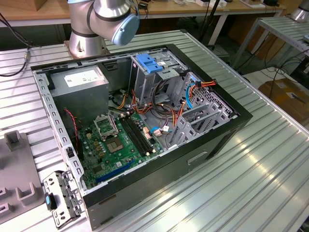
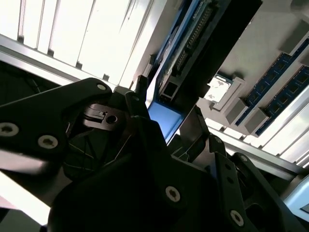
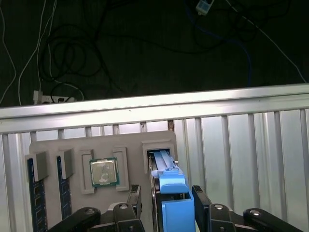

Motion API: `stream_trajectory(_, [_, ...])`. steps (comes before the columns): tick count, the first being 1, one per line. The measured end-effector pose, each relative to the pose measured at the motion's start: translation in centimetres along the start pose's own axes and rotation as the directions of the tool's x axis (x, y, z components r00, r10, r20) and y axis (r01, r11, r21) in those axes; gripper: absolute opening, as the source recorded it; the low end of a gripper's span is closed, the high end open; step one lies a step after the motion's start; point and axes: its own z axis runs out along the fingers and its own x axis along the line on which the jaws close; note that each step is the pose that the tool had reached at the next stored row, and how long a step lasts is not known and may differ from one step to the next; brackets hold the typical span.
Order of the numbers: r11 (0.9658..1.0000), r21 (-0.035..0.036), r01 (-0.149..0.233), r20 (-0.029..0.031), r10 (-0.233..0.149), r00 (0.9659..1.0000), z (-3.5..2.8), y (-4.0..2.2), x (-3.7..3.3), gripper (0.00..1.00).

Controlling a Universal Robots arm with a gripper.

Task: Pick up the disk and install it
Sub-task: 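Pick up the disk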

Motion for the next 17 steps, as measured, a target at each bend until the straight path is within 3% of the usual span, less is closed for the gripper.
stream_trajectory(2, [1.0000,0.0047,0.000,0.0019,0.000,1.0000,0.08,0.15,0.01,0.54])
stream_trajectory(3, [0.9999,0.0120,0.000,0.0026,0.000,1.0000,0.13,0.30,0.02,0.54])
stream_trajectory(7, [0.9996,0.0281,0.001,0.0040,-0.001,1.0000,0.16,0.57,0.06,0.54])
stream_trajectory(17, [0.9996,0.0290,0.001,0.0042,-0.001,1.0000,0.17,0.58,0.05,0.54])
